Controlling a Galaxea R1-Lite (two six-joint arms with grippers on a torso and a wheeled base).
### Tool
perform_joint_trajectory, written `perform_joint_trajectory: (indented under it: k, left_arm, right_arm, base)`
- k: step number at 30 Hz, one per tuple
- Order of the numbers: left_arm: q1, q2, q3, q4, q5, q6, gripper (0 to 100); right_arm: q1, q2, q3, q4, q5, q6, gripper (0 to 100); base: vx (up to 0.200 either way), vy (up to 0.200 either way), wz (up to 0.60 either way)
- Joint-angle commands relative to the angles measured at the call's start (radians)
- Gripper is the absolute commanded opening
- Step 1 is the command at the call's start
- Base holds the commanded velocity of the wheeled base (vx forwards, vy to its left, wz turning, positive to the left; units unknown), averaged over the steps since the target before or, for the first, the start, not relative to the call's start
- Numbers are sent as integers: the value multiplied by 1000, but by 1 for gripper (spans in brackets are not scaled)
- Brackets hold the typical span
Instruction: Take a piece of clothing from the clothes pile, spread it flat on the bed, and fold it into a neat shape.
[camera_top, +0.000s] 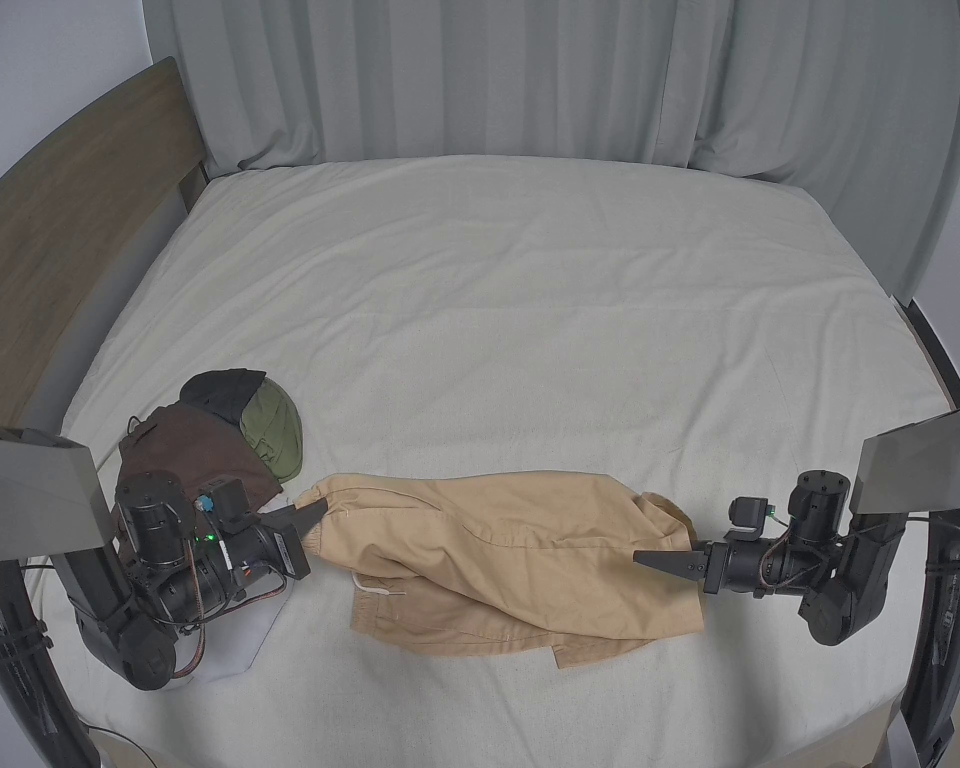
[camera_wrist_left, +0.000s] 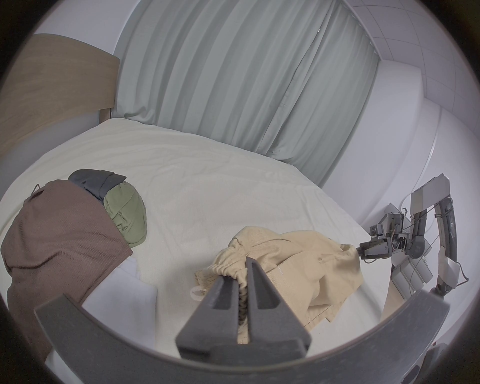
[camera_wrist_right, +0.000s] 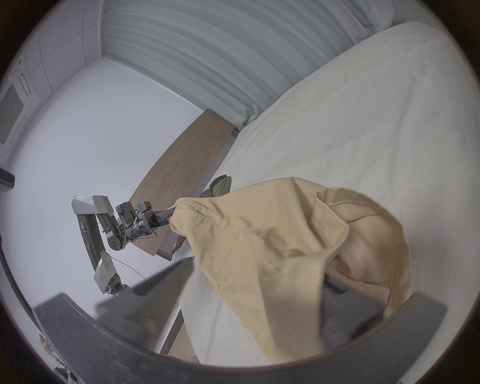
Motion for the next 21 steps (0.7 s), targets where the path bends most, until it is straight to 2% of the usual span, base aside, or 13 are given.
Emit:
perform_joint_trajectory:
  k: [1, 12, 21]
  left_arm:
    - [-2, 0, 0, -4, 0, -1, 0]
    - [-3, 0, 0, -4, -6, -4, 0]
    - [28, -35, -46, -2, -67, -4, 0]
  right_arm:
    - [1, 1, -1, 0, 0, 1, 0]
    - [0, 1, -35, -2, -4, -1, 0]
    - [3, -71, -21, 0, -4, -49, 0]
  base:
    - [0, 0, 0]
    - [0, 0, 0]
    - [0, 0, 0]
